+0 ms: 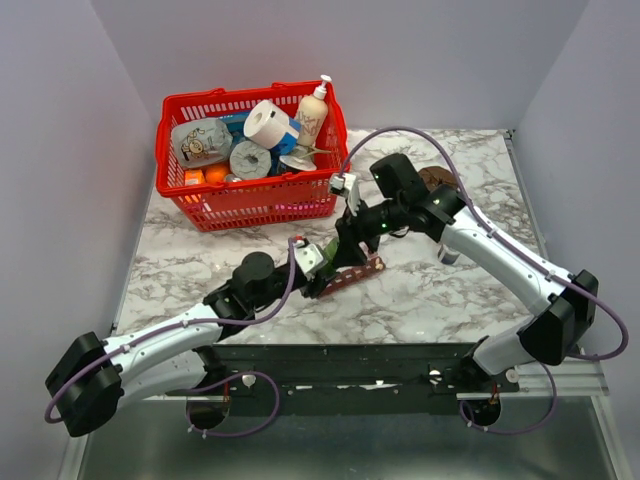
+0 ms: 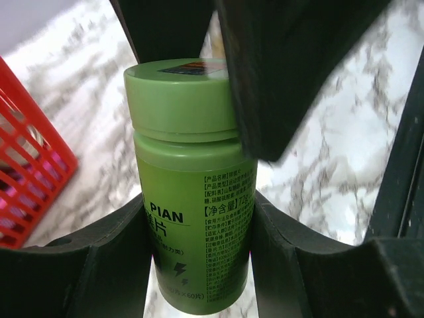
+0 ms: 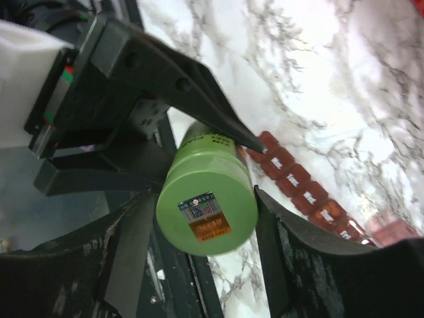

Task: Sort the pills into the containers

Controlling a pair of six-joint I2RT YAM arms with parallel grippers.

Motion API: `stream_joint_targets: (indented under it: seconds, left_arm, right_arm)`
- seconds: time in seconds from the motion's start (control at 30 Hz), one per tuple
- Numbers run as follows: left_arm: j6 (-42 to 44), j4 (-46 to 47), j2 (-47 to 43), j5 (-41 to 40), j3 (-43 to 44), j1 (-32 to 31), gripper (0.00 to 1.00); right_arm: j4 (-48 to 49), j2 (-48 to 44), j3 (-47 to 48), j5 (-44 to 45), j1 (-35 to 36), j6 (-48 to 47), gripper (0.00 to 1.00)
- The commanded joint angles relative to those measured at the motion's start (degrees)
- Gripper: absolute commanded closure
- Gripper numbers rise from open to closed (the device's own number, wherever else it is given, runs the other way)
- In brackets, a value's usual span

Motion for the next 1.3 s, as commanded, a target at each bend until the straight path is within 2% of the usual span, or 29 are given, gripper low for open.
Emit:
stream_joint_targets:
  seconds: [0.0, 0.07, 0.1, 0.13, 0.27, 0.4, 0.43, 0.5, 0.53, 0.67, 0.87, 1.07, 1.27]
  left_arm:
    - [1.0, 10.9, -2.5, 3.5, 2.5, 0.3, 1.00]
    - [1.1, 9.8, -2.9, 5.6, 2.0, 0.4, 1.00]
    - [1.5, 9.2, -3.3, 7.7, 1.9, 0.4, 1.00]
    - [1.5, 7.9, -3.5, 8.4, 1.9, 0.5, 1.00]
    - [1.5, 5.9, -4.2, 13.3, 2.4, 0.5, 1.00]
    - [1.3, 1.5, -3.4, 21.0, 5.3, 0.6, 1.00]
    - [1.1, 0.1, -3.2, 25.0, 5.8, 0.6, 1.00]
    - [0.4, -0.8, -2.3, 28.5, 6.9, 0.6, 1.00]
    - [0.0, -1.5, -2.0, 30.2, 7.3, 0.8, 1.00]
    - [-1.4, -4.1, 0.1, 35.5, 9.1, 1.3, 1.00]
    - [-2.4, -3.9, 0.6, 36.3, 9.4, 2.2, 1.00]
    - [-3.6, -2.3, 1.5, 37.0, 9.4, 3.0, 1.00]
    - [-3.7, -2.3, 1.6, 34.9, 9.5, 3.2, 1.00]
  right_arm:
    - [-4.2, 0.4, 5.6, -9.6, -0.8, 0.5, 0.23]
    - [-4.9, 0.0, 7.7, -12.6, -2.4, -1.1, 0.18]
    - [-5.2, -0.1, 10.3, -13.0, -2.8, -1.8, 0.06]
    - [-6.0, -0.5, 11.2, -13.4, -3.3, -3.6, 0.01]
    - [-10.0, -1.9, 15.0, -16.7, -4.0, -13.4, 0.00]
    - [-20.0, -6.0, 14.9, -21.2, -4.1, -37.4, 0.00]
    - [-24.3, -7.8, 10.9, -21.6, -4.1, -54.4, 0.00]
    - [-33.1, -8.9, 9.4, -21.5, -4.1, -74.4, 0.00]
    - [-37.9, -6.5, 9.9, -20.7, -4.1, -81.7, 0.00]
    - [-37.8, -5.4, 10.0, -24.9, -2.9, -84.3, 0.00]
    - [-36.6, -6.3, 8.2, -21.1, -0.8, -80.9, 0.02]
    - [-32.8, -7.8, 4.2, -18.0, 1.1, -75.0, 0.09]
    - [-27.6, -7.7, 3.1, -17.7, 2.1, -67.8, 0.23]
